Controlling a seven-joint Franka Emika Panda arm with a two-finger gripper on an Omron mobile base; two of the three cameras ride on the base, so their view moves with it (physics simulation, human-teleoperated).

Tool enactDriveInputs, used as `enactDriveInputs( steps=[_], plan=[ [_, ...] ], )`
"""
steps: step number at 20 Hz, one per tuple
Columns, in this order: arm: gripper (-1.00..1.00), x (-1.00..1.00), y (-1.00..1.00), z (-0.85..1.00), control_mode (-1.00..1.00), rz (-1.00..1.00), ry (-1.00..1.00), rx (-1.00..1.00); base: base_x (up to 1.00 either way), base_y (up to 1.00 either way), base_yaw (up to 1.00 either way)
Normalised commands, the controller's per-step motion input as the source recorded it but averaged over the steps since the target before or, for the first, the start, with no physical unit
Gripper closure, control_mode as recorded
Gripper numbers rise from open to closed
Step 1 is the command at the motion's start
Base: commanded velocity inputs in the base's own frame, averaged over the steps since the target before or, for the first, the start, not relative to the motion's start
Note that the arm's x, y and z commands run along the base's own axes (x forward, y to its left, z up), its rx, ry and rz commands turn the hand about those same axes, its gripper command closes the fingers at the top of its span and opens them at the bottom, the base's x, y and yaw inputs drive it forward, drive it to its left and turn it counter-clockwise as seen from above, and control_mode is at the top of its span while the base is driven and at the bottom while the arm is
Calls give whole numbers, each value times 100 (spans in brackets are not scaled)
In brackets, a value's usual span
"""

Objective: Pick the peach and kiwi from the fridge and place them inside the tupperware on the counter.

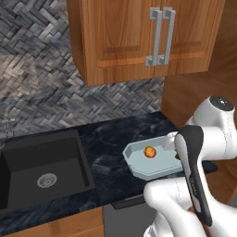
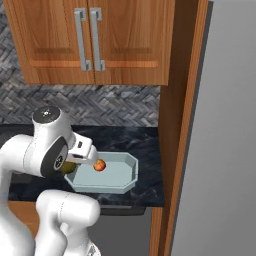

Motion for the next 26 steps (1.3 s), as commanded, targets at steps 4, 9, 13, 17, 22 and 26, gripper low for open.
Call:
enactDriveInputs(
  steps=[4,9,13,17,22,26],
  plan=[
    [100,43,-6,-38,-100,0,0,0,0,0,0],
    [100,39,-21,-30,-100,0,0,0,0,0,0],
    [100,28,-27,-28,-100,0,0,0,0,0,0],
    [100,31,-20,-25,-100,0,0,0,0,0,0],
    [100,45,-6,-23,-100,0,0,0,0,0,0],
    [100,46,-7,-25,-100,0,0,0,0,0,0]
  ],
)
